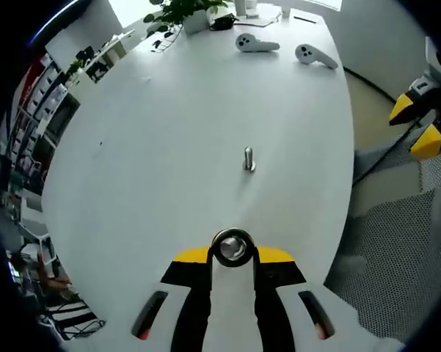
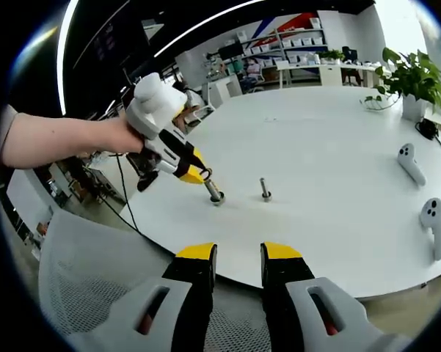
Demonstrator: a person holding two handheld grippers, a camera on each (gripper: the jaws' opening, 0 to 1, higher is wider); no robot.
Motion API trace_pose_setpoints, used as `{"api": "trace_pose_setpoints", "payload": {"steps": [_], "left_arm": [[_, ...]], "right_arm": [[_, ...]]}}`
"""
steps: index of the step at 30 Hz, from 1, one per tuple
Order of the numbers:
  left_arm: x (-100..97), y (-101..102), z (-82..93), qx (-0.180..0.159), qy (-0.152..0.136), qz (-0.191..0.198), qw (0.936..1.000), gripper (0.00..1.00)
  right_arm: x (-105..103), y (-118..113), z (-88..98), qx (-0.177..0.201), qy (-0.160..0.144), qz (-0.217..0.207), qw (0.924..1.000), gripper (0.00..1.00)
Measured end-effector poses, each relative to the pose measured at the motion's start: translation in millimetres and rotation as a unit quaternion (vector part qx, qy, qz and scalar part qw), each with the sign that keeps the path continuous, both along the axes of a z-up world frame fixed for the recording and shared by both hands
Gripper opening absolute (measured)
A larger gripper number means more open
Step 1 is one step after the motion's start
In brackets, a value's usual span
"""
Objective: Place the washer onto the threaded stud by aligning its center hole with the stud, sliding it down to the base, and recovering from edge contact or off-axis alignment until the washer reaches the visible bottom stop.
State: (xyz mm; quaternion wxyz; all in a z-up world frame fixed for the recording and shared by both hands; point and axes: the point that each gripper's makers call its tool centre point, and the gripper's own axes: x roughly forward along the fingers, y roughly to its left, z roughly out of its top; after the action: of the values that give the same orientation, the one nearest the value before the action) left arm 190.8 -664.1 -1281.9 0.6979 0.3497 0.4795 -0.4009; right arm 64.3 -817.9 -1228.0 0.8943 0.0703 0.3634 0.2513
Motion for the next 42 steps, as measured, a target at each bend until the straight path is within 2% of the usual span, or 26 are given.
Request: {"api": "trace_pose_setpoints", "payload": {"steps": [17,26,32,42], "left_arm": [[3.1,7,-22.7,0.017,0.025,0.010,0.9995,0.19],[5.8,7,-32.2,0.017,0.029,0.011,0.9994,0.19],[12.6,2,-29.7,0.007,0.030,0.019,0.9993,0.19],[5.1,4,-41.9,0.029,0.059,0.010,0.9978,0.19]], "right_arm": [[1,-1,-0.2,0.001,0.000,-0.004,1.0000,0.26],[1,-2,0.5,0.004,-0.001,-0.008,1.0000,0.26],[1,-2,0.0,0.002,0.000,-0.006,1.0000,0.26],[2,-2,-0.9,0.001,0.003,-0.009,1.0000,0.26]]}}
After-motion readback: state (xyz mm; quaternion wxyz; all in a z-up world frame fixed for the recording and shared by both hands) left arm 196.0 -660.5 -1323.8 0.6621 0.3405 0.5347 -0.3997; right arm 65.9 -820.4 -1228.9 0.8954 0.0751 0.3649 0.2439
